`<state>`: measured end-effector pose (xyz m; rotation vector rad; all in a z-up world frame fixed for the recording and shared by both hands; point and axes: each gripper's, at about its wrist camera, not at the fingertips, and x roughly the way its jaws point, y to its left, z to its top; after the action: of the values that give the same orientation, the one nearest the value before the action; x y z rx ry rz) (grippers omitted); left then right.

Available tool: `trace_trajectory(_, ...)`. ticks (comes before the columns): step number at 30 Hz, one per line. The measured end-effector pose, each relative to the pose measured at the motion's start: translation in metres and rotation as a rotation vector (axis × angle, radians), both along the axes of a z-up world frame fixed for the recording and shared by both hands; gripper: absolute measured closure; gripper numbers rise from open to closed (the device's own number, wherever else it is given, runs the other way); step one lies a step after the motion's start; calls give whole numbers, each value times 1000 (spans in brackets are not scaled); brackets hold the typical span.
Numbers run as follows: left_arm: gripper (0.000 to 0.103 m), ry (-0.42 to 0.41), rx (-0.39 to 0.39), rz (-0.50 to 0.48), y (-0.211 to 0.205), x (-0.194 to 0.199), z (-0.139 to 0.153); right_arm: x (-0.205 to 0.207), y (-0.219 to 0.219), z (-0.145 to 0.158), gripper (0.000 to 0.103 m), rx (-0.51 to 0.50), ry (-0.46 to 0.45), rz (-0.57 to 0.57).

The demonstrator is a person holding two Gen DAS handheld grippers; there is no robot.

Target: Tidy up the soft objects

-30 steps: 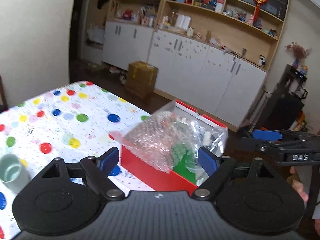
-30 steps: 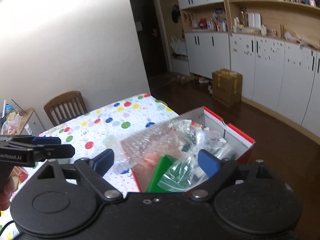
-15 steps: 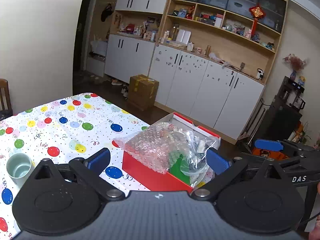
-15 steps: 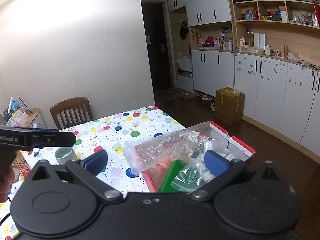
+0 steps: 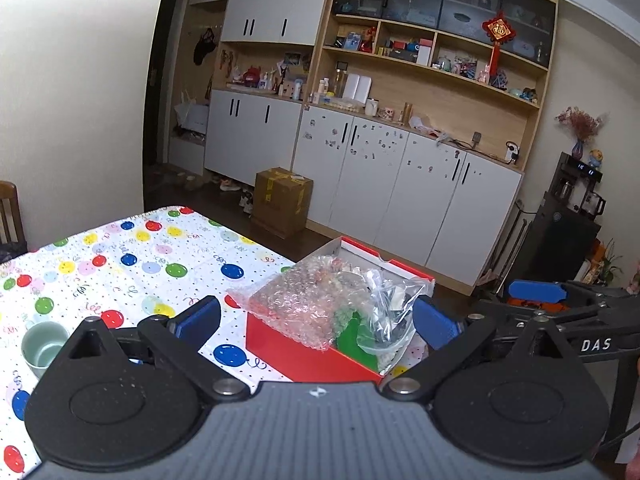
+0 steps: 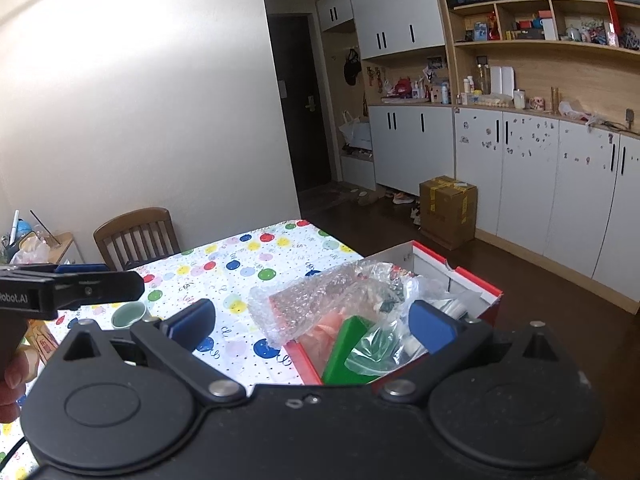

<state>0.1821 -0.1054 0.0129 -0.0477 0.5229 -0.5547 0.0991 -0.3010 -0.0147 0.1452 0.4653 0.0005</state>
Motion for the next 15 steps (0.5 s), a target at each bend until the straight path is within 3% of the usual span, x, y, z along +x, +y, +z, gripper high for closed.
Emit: trace_trajectory(15,0,5,-1,-8,-7,-6,-6,-5,6,1,0,3,-3,-14)
